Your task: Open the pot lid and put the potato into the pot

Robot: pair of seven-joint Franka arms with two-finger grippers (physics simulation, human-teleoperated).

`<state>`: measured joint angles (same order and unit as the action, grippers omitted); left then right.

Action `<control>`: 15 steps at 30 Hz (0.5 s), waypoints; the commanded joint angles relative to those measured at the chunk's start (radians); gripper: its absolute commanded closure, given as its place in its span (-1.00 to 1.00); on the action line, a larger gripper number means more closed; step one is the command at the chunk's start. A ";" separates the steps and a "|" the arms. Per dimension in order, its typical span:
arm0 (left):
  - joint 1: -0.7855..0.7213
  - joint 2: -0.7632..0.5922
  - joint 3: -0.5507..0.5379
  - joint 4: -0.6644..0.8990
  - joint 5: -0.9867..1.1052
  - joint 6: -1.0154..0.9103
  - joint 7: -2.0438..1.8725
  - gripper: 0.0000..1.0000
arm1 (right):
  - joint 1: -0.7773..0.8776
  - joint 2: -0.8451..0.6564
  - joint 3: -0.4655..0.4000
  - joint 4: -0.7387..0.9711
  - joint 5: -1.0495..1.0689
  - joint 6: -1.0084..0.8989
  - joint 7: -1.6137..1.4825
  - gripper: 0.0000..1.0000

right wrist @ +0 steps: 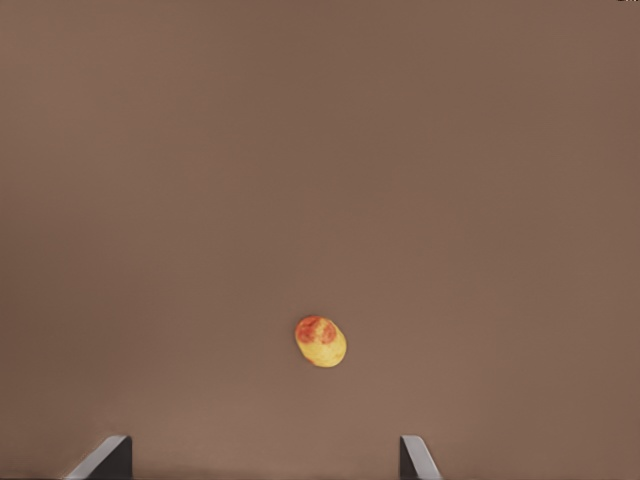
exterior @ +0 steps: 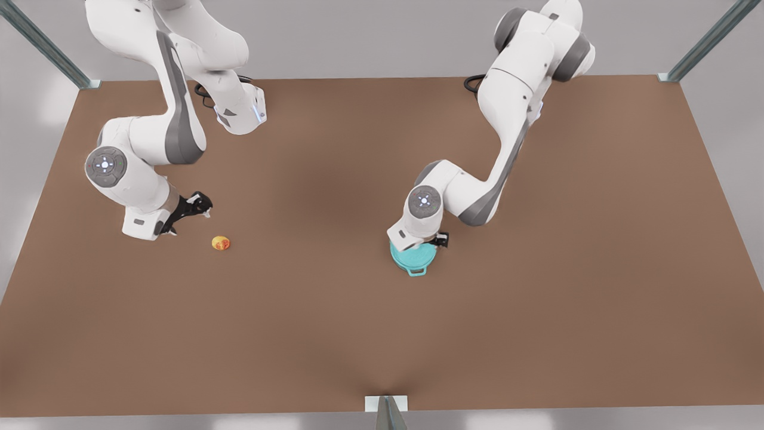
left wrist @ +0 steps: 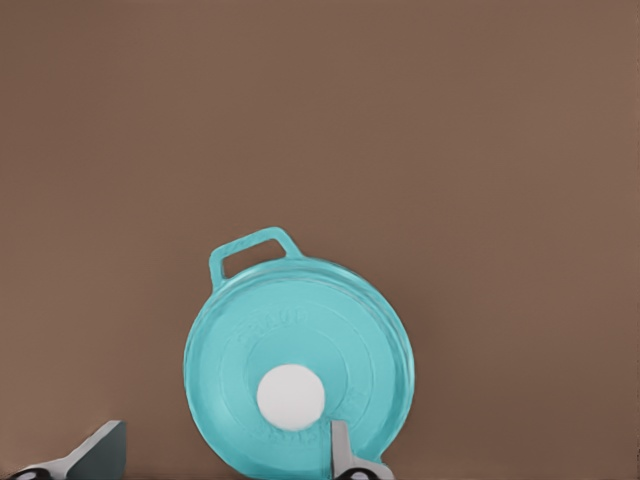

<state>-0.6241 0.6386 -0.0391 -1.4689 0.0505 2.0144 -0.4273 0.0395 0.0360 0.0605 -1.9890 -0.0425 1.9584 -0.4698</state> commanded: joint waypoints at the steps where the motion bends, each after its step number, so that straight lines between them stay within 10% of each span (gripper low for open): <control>1: -0.011 0.006 -0.001 -0.017 0.008 0.147 -0.384 -1.00 | 0.002 -0.004 0.001 -0.060 -0.046 0.290 -0.378 -1.00; 15: -0.025 0.055 0.002 -0.057 0.022 0.179 -0.390 -1.00 | -0.041 0.203 -0.013 -0.174 -0.073 0.520 -0.383 -1.00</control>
<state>-0.6469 0.6942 -0.0365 -1.5255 0.0705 2.1775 -0.6425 -0.0006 0.2395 0.0478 -2.1517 -0.1203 2.4250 -0.6813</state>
